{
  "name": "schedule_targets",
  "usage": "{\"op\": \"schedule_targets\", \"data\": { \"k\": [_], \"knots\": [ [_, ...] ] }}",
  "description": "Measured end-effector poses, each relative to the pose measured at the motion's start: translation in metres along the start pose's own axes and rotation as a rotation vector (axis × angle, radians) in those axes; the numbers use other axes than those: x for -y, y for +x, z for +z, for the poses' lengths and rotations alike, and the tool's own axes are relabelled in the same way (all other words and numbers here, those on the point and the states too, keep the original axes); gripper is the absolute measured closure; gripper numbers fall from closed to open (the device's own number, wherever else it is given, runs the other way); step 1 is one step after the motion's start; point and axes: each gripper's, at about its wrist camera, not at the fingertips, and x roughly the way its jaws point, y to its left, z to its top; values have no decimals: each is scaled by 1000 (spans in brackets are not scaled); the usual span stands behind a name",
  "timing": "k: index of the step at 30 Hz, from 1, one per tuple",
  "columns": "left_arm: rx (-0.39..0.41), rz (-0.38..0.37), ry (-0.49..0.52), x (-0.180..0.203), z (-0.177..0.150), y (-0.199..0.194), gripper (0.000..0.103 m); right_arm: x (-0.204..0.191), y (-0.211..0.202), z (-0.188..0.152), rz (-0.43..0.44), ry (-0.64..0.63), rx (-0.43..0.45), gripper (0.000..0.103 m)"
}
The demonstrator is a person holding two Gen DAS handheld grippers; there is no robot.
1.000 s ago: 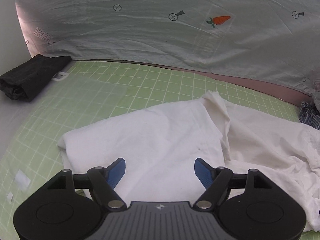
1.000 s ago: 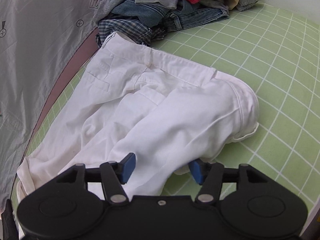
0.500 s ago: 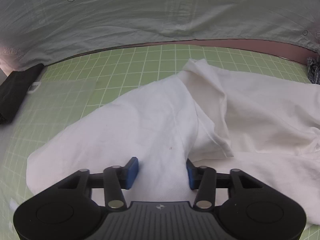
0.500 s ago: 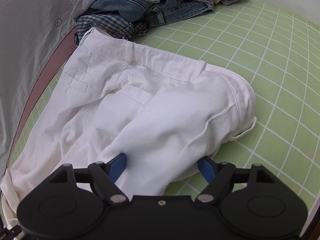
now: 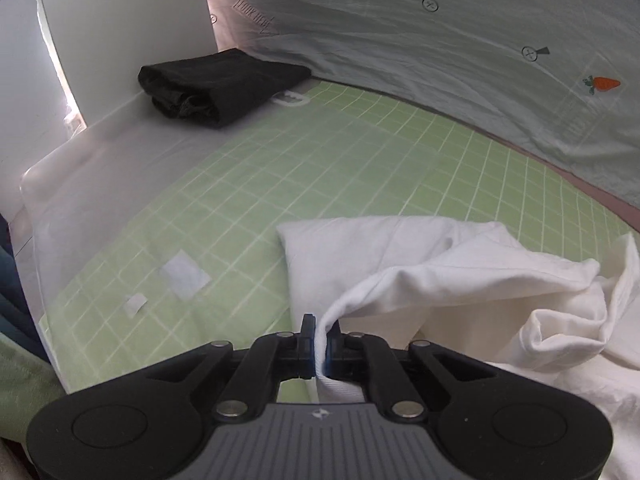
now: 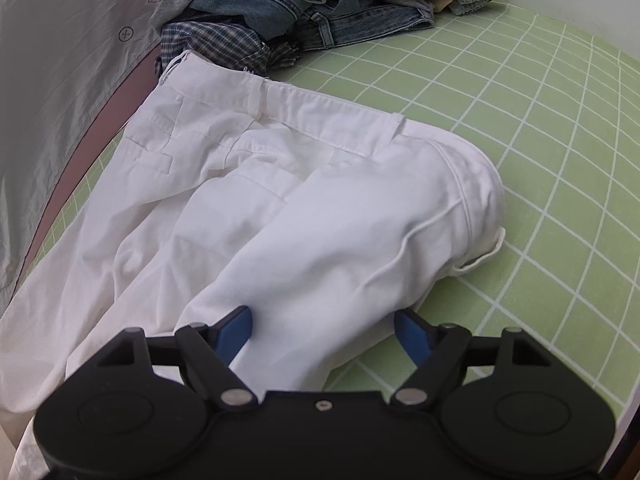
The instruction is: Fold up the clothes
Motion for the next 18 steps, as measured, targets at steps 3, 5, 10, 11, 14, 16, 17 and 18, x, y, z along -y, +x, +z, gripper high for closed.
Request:
{"op": "schedule_targets", "data": {
  "k": [3,5,10,11,14,16,17,18],
  "knots": [
    [-121,16,23,-11,-45,14,95,8,-2,-6,-4,-29,-2,25],
    [-148,23,65,-12,-65,12,89,14,-3,-10,-7,-38,-7,25],
    [-99,-19,124,-7,-73,-3,81,23,-4,-16,0,-51,-1,25],
    [-86,-25,129,-6,-71,-6,74,22,-5,-17,0,-53,-2,25],
    [-50,-36,187,6,-64,-13,60,20,-10,-19,5,-73,-6,25],
    [-34,-43,252,18,-63,-16,58,17,-15,-20,9,-97,-8,25],
    [-28,-45,290,26,-64,-17,55,17,-16,-21,11,-109,-9,25],
    [-27,-47,319,33,-65,-17,48,18,-18,-21,16,-118,-12,25]
  ]
}}
